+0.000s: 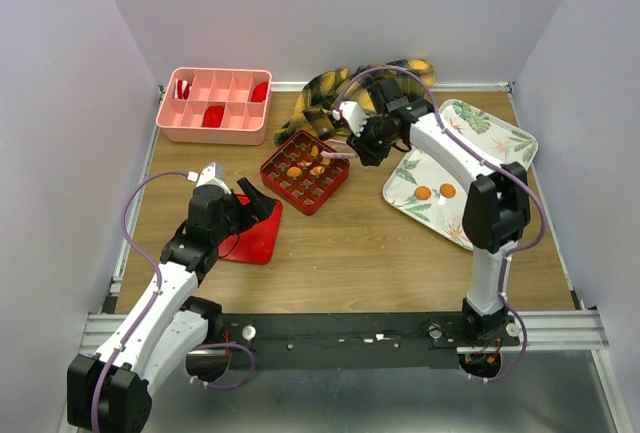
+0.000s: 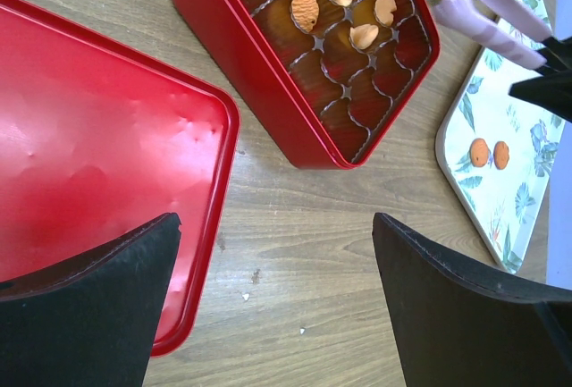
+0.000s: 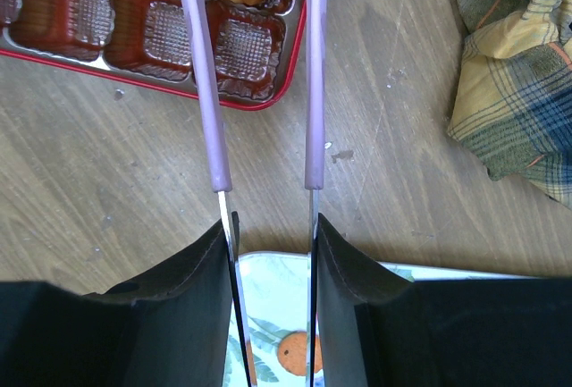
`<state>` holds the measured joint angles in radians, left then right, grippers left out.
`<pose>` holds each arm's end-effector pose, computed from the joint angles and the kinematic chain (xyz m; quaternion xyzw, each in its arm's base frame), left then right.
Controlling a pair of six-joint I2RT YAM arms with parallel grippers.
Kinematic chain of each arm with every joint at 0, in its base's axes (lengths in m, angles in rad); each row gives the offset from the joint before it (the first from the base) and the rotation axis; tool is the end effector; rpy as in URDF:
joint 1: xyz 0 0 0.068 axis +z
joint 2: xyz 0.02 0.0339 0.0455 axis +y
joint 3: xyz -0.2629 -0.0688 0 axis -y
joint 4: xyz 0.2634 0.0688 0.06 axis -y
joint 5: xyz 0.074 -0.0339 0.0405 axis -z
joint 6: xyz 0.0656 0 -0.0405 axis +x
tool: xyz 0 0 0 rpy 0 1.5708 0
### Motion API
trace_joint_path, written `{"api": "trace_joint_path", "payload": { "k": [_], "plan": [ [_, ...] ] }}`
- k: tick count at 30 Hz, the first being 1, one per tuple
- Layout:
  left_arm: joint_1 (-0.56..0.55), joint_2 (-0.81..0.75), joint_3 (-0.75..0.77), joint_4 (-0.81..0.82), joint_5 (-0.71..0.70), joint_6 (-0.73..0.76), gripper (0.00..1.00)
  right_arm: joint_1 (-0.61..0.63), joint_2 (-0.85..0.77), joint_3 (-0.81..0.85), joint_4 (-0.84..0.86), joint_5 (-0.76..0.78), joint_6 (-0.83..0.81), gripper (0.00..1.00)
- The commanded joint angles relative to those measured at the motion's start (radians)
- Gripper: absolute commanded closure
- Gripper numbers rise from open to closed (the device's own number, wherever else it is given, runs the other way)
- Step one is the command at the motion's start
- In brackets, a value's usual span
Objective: Pack the cookies
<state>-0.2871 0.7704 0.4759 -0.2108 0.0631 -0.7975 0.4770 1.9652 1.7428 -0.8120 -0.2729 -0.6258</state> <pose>0.2126 -0.0671 0.2100 -0.2018 0.8371 -0.2853 0.4208 0.4017 0.2275 0.2387 -0.5312 0.7948 0.1113 0.2716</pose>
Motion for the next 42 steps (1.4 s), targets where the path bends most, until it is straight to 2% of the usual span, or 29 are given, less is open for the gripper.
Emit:
{"api": "trace_joint_path", "payload": {
  "k": [1,11,26,36,42],
  "plan": [
    [0.009,-0.005,0.023,0.007,-0.011,0.014,0.01,0.008,-0.115,-0.054,-0.016,-0.058,0.052,0.56],
    [0.011,-0.028,0.018,-0.010,-0.017,0.020,0.01,-0.047,-0.282,-0.224,-0.032,-0.107,0.104,0.56],
    [0.012,-0.034,-0.003,0.007,-0.005,0.015,0.01,-0.333,-0.554,-0.621,-0.022,-0.104,0.077,0.56],
    [0.014,-0.039,-0.017,0.010,0.007,0.012,0.01,-0.526,-0.626,-0.756,-0.032,-0.055,-0.025,0.56],
    [0.014,-0.048,-0.026,0.010,0.012,0.007,0.01,-0.569,-0.620,-0.790,-0.010,-0.011,-0.071,0.56]
  ]
}}
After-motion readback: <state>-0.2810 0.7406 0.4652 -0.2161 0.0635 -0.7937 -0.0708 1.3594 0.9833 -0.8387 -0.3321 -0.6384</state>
